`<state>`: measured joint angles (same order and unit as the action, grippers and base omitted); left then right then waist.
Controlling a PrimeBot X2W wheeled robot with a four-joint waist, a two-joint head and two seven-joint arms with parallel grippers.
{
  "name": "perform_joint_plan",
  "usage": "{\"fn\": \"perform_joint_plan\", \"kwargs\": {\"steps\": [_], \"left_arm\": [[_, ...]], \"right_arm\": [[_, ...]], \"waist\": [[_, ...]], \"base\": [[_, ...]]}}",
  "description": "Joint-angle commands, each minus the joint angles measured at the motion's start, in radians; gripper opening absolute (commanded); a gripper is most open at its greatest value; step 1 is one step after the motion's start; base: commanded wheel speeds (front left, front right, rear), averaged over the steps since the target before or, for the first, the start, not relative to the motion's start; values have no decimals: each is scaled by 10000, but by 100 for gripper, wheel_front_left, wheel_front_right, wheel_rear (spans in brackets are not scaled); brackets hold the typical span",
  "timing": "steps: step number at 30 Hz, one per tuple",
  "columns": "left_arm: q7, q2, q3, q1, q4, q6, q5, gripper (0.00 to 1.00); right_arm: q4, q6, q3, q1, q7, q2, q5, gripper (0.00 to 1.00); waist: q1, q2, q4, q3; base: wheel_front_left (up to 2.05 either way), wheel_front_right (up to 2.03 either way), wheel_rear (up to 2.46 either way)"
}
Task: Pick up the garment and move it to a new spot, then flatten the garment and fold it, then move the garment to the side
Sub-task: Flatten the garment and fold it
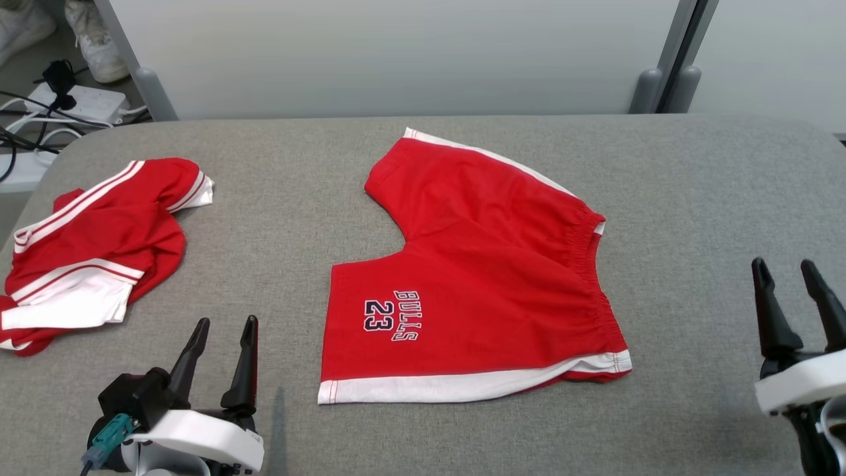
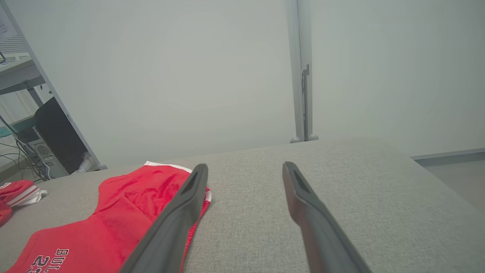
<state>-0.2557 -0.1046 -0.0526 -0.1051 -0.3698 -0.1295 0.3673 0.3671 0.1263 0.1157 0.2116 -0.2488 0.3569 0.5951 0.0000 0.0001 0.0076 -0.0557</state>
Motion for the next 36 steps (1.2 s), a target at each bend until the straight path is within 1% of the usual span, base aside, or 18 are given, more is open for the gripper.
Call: {"fn": "perform_joint_plan", "kwargs": {"steps": [1, 5, 7, 11, 17, 21, 25, 30, 36], "left_arm": [[-61, -147, 436, -150, 281, 2, -129, 100], [-61, 164, 926, 118, 416, -5, -707, 100], [-61, 274, 1050, 243, 486, -7, -977, 100], [-61, 415, 1259, 501, 478, -8, -1460, 100], [-61, 520, 1442, 781, 420, 8, -1875, 100], [-61, 537, 1375, 943, 410, 40, -1872, 100], [-61, 541, 1149, 1129, 466, 202, -1696, 100], [-61, 542, 973, 1290, 532, 394, -1609, 100], [-61, 542, 785, 1373, 549, 460, -1590, 100]], "right_arm": [[-280, 44, 68, -120, -128, 121, -126, 100], [-664, 44, -280, -681, -129, -372, -824, 100], [-809, 44, -340, -891, -129, -502, -1153, 100], [-968, 44, -509, -1244, -129, -827, -1377, 100], [-1164, 44, -757, -1698, -129, -1057, -1749, 100], [-1327, 44, -901, -1924, -129, -1250, -2003, 100], [-1459, 44, -884, -2186, -129, -1367, -2553, 100], [-1470, 44, -931, -2408, -129, -1567, -2732, 100], [-1444, 44, -886, -2483, -129, -1643, -2931, 100]], "waist": [[0, -1, -2, 79], [0, -1, 1, 276], [0, -1, 9, 347], [0, -1, 22, 444], [0, -1, 71, 559], [0, -1, 77, 627], [0, -1, 74, 705], [0, -1, 108, 744], [0, -1, 163, 729]], "base": [[0, 0, 0], [0, 0, 0], [0, 0, 0], [0, 0, 0], [0, 0, 0], [0, 0, 0], [0, 0, 0], [0, 0, 0], [0, 0, 0]]}}
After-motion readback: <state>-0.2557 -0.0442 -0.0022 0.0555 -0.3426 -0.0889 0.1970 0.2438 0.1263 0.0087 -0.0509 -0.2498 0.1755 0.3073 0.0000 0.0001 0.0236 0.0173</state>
